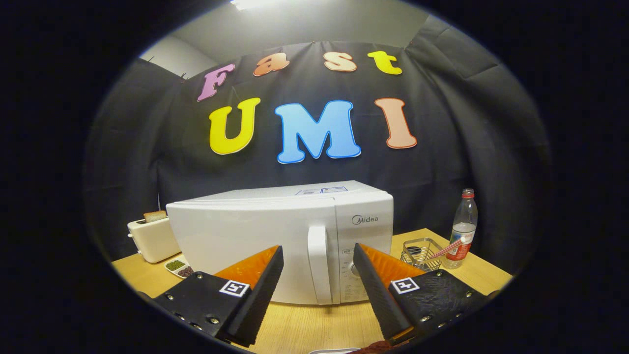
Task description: Open the microwave, put the food inside, and close the microwave door.
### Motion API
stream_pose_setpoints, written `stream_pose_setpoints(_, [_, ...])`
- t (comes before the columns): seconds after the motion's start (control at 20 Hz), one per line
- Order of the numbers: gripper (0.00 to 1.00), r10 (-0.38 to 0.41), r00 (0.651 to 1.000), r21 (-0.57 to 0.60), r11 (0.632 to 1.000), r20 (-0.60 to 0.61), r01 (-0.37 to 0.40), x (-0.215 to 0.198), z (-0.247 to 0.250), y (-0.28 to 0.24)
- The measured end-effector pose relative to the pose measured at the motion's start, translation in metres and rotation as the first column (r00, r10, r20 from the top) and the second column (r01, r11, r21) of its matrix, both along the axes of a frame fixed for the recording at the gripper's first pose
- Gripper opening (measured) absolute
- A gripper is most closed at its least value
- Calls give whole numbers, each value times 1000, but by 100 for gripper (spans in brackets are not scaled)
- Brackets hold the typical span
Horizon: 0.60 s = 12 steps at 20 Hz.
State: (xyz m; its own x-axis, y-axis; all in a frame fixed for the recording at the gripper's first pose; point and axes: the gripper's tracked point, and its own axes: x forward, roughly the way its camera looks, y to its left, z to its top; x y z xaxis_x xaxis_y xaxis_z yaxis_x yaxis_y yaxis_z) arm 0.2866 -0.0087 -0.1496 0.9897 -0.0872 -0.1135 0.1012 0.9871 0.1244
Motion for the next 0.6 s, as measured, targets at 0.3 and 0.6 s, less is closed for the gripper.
stream_pose_setpoints(0.3, [68, -61, 997, -11, 998, -52, 61, 30, -26, -8])
stream_pose_setpoints(0.6, [27, -91, 993, -11, 996, -80, 90, 29, -32, 1])
